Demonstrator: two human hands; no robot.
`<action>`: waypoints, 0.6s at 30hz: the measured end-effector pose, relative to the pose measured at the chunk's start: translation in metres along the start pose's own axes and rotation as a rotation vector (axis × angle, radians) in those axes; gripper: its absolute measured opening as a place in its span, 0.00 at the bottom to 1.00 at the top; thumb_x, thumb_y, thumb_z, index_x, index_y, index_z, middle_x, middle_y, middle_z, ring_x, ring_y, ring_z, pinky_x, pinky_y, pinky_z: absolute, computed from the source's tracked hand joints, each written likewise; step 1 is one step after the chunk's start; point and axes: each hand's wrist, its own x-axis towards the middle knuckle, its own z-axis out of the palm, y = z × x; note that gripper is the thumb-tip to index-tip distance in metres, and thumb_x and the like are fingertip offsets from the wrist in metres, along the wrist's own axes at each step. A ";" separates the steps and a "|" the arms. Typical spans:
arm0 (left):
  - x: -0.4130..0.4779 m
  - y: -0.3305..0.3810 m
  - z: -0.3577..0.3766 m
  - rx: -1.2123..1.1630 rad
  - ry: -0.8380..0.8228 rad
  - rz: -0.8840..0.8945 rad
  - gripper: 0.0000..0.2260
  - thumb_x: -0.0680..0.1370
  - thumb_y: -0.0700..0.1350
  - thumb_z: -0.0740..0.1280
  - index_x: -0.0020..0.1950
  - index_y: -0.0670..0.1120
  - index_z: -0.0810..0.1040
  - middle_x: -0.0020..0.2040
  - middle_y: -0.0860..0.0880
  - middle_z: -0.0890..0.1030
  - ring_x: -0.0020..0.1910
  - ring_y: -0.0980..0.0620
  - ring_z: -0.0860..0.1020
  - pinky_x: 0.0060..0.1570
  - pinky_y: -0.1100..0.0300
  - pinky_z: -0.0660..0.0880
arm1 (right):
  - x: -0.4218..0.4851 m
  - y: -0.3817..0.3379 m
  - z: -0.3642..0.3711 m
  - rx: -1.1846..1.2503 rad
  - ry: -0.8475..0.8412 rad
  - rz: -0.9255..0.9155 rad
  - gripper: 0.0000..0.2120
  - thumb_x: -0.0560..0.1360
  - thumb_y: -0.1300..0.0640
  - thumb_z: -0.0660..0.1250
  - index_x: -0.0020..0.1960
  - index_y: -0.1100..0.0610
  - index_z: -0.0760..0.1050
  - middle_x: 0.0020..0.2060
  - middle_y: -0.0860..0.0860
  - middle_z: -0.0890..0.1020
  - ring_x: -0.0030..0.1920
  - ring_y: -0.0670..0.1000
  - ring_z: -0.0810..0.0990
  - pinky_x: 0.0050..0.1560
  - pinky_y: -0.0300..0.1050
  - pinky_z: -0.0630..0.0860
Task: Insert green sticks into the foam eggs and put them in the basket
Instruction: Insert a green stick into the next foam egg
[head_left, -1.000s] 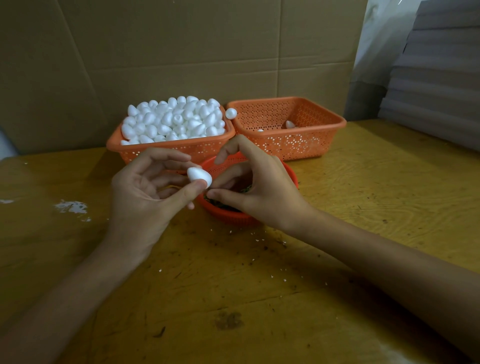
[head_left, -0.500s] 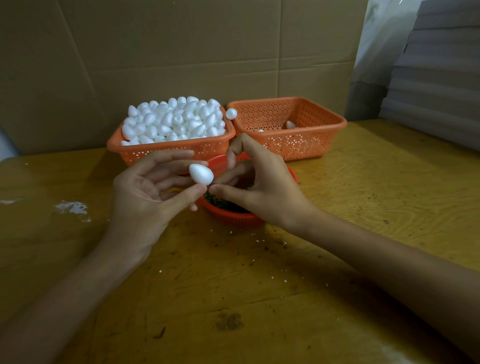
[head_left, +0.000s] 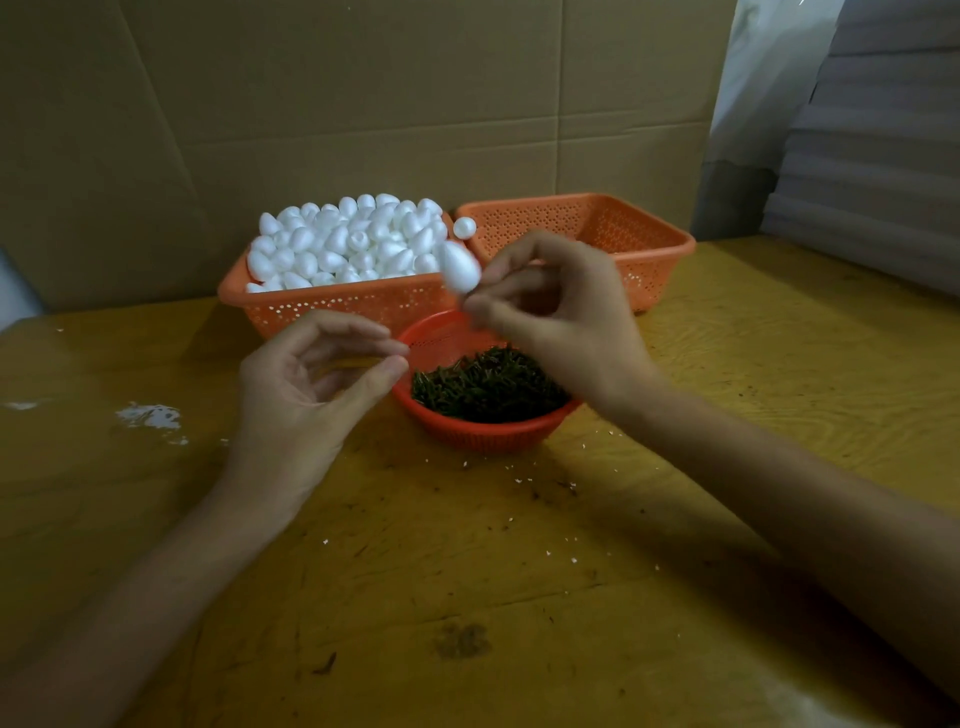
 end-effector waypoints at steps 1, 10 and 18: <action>0.000 0.000 0.000 0.039 -0.016 0.019 0.08 0.78 0.40 0.76 0.55 0.47 0.83 0.52 0.48 0.87 0.56 0.47 0.85 0.56 0.58 0.82 | 0.006 0.001 -0.008 0.000 0.053 0.006 0.09 0.74 0.66 0.77 0.50 0.63 0.80 0.41 0.55 0.88 0.43 0.54 0.89 0.50 0.57 0.85; -0.003 -0.007 0.001 0.191 -0.050 -0.018 0.05 0.81 0.49 0.71 0.51 0.51 0.86 0.51 0.51 0.87 0.57 0.50 0.84 0.56 0.58 0.80 | 0.029 0.053 -0.059 -0.315 0.416 0.098 0.06 0.76 0.57 0.78 0.51 0.56 0.85 0.44 0.48 0.88 0.45 0.45 0.87 0.48 0.52 0.86; -0.007 -0.007 0.003 0.273 -0.055 -0.039 0.05 0.80 0.48 0.72 0.51 0.49 0.86 0.50 0.49 0.85 0.57 0.51 0.81 0.54 0.55 0.80 | 0.033 0.070 -0.081 -0.465 0.543 0.180 0.04 0.77 0.55 0.75 0.51 0.53 0.86 0.44 0.46 0.87 0.44 0.43 0.86 0.49 0.51 0.86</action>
